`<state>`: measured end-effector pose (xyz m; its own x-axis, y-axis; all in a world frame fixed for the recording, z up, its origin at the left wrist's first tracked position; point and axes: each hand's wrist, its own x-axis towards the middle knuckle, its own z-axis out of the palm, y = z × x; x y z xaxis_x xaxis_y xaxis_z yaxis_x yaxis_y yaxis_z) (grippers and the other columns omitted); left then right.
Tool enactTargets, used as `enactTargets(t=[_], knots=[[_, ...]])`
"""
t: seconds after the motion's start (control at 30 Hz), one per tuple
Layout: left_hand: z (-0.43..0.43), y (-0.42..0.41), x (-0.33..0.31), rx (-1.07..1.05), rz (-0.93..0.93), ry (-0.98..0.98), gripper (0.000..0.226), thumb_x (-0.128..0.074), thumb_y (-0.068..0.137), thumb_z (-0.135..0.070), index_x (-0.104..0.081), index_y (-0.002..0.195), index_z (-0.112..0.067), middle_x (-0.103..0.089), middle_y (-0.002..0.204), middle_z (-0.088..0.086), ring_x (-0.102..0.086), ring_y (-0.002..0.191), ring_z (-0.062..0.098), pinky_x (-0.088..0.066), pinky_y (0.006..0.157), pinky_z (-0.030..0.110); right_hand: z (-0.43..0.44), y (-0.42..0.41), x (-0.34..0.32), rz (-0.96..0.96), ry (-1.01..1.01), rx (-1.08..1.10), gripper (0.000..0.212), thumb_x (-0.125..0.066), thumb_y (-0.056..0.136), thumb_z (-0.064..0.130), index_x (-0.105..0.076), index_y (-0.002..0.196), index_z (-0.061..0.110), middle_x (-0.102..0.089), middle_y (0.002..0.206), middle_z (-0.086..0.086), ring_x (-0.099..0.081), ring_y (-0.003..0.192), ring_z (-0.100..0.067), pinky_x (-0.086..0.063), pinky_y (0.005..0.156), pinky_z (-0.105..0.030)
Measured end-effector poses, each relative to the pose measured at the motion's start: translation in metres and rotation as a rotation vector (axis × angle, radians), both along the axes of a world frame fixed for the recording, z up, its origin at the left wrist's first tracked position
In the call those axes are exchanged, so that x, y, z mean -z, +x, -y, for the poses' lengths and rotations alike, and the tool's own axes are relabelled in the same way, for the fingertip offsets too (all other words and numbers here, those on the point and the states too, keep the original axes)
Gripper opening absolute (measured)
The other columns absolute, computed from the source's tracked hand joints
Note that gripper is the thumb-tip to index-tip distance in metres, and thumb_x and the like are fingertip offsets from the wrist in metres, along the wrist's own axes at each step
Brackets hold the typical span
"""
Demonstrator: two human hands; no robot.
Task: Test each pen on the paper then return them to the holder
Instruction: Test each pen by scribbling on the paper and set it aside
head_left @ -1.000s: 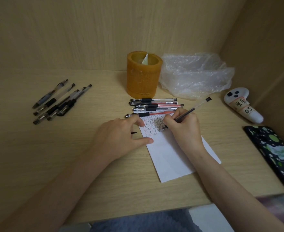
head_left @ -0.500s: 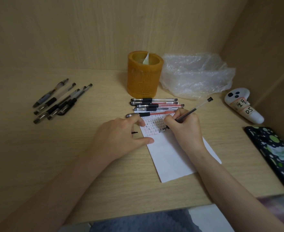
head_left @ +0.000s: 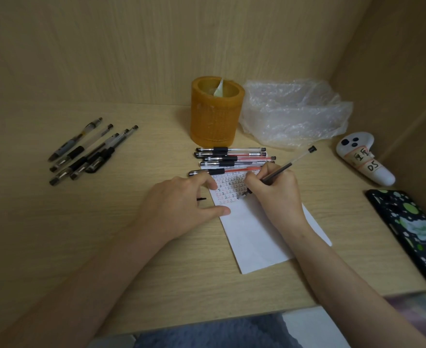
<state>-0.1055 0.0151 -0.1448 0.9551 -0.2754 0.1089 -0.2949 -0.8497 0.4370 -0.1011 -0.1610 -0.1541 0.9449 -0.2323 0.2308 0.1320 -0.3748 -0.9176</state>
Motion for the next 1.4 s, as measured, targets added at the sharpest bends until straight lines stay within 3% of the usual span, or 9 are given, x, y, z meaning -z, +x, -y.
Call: enactTargets(t=[0.17, 0.5, 0.73, 0.87, 1.0, 1.07, 1.13, 1.23, 1.4], knots=[[0.000, 0.001, 0.001, -0.007, 0.003, -0.004, 0.052, -0.060, 0.064, -0.071, -0.052, 0.105, -0.041, -0.053, 0.067, -0.014, -0.054, 0.070, 0.005, -0.048, 0.071, 0.028, 0.000, 0.000, 0.000, 0.006, -0.016, 0.012, 0.033, -0.063, 0.079, 0.003, -0.043, 0.055, 0.010, -0.039, 0.050, 0.000, -0.034, 0.046, -0.004, -0.028, 0.044, -0.013], [0.000, 0.000, 0.000, 0.003, -0.001, 0.006, 0.051, -0.060, 0.066, -0.070, -0.051, 0.106, -0.040, -0.048, 0.062, -0.015, -0.046, 0.060, 0.000, -0.043, 0.063, 0.025, 0.000, 0.000, 0.000, 0.012, 0.001, -0.002, 0.031, -0.063, 0.079, 0.003, -0.043, 0.056, 0.010, -0.039, 0.051, -0.001, -0.033, 0.047, -0.005, -0.028, 0.045, -0.014], [0.000, -0.001, -0.002, -0.007, -0.011, 0.009, 0.052, -0.060, 0.065, -0.071, -0.051, 0.107, -0.041, -0.055, 0.070, -0.015, -0.057, 0.072, 0.004, -0.048, 0.069, 0.027, 0.001, 0.000, 0.001, 0.018, 0.014, 0.007, 0.026, -0.064, 0.080, 0.001, -0.046, 0.061, 0.005, -0.041, 0.054, -0.005, -0.036, 0.050, -0.007, -0.029, 0.045, -0.015], [-0.001, -0.001, -0.001, 0.001, -0.016, 0.007, 0.052, -0.059, 0.066, -0.071, -0.051, 0.107, -0.041, -0.056, 0.070, -0.014, -0.054, 0.069, 0.002, -0.048, 0.068, 0.027, 0.005, 0.005, 0.001, 0.003, 0.155, 0.048, 0.033, -0.064, 0.080, 0.003, -0.045, 0.055, 0.013, -0.043, 0.046, 0.005, -0.036, 0.044, -0.006, -0.031, 0.046, -0.017], [-0.002, -0.001, -0.002, 0.017, -0.021, -0.013, 0.053, -0.060, 0.066, -0.070, -0.051, 0.109, -0.040, -0.061, 0.078, -0.012, -0.057, 0.073, 0.002, -0.050, 0.072, 0.029, 0.007, 0.004, -0.005, 0.041, 0.321, 0.012, 0.034, -0.071, 0.084, 0.022, -0.047, 0.060, 0.015, -0.044, 0.046, 0.002, -0.037, 0.042, -0.008, -0.032, 0.045, -0.019], [-0.002, 0.000, -0.001, 0.034, 0.009, -0.107, 0.048, -0.061, 0.069, -0.063, -0.050, 0.109, -0.039, -0.060, 0.074, -0.012, -0.055, 0.068, 0.001, -0.048, 0.066, 0.026, 0.005, 0.001, -0.009, 0.048, 0.371, -0.041, 0.029, -0.069, 0.085, 0.025, -0.050, 0.066, 0.013, -0.047, 0.048, 0.000, -0.040, 0.043, -0.009, -0.034, 0.044, -0.018], [-0.002, 0.000, -0.002, 0.076, 0.033, -0.312, 0.036, -0.057, 0.081, -0.043, -0.048, 0.114, -0.033, -0.055, 0.068, -0.006, -0.050, 0.059, 0.006, -0.043, 0.059, 0.026, 0.004, 0.001, -0.012, 0.014, 0.479, -0.143, 0.025, -0.061, 0.090, 0.027, -0.054, 0.072, 0.011, -0.050, 0.050, 0.000, -0.044, 0.046, -0.012, -0.034, 0.044, -0.020], [-0.002, 0.001, -0.003, 0.137, 0.003, -0.514, 0.039, -0.045, 0.093, -0.010, -0.040, 0.128, -0.024, -0.059, 0.082, -0.003, -0.055, 0.074, 0.009, -0.044, 0.070, 0.021, 0.002, 0.002, -0.014, -0.042, 0.655, -0.294, 0.023, -0.051, 0.096, 0.022, -0.056, 0.077, 0.009, -0.053, 0.053, -0.002, -0.046, 0.047, -0.016, -0.034, 0.044, -0.022], [-0.001, 0.003, -0.001, 0.198, -0.055, -0.569, 0.050, -0.045, 0.093, -0.003, -0.032, 0.135, -0.025, -0.063, 0.095, -0.014, -0.057, 0.087, -0.006, -0.043, 0.084, 0.012, 0.001, -0.001, -0.017, -0.024, 0.637, -0.356, 0.028, -0.063, 0.083, 0.022, -0.055, 0.056, 0.022, -0.052, 0.050, -0.001, -0.044, 0.043, -0.015, -0.033, 0.040, -0.021]])
